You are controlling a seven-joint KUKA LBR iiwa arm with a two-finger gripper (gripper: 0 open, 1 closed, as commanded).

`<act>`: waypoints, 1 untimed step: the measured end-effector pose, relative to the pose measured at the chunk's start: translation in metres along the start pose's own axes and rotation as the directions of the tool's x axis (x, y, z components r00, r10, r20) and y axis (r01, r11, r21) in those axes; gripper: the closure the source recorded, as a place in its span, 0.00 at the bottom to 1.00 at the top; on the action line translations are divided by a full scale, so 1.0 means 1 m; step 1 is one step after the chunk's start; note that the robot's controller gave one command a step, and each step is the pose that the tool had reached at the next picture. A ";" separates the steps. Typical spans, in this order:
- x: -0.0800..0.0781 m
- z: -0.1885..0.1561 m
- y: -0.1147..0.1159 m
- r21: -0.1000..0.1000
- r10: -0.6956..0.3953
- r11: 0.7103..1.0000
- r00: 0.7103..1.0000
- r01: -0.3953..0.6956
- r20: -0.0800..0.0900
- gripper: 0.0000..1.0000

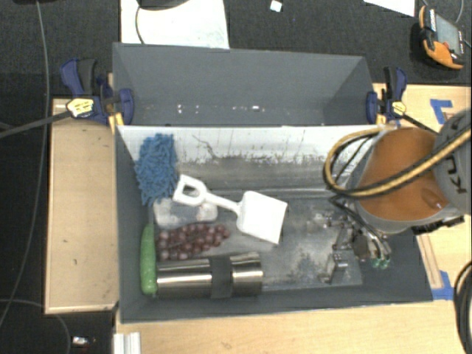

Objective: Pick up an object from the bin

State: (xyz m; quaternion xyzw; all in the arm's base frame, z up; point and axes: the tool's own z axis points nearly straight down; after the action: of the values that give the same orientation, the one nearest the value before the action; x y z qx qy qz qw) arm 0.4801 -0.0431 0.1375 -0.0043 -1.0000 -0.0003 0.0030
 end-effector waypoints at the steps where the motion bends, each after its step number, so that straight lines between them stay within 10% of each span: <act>1: -0.002 -0.004 0.000 0.001 -0.003 1.000 1.000 0.003 0.008 0.00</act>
Offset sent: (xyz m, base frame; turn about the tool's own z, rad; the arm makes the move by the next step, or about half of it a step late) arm 0.0772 0.0567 -0.0675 -0.2566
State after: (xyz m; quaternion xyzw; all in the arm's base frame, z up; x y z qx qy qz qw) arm 0.4818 -0.0429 0.1418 -0.0027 -1.0000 0.0000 -0.0009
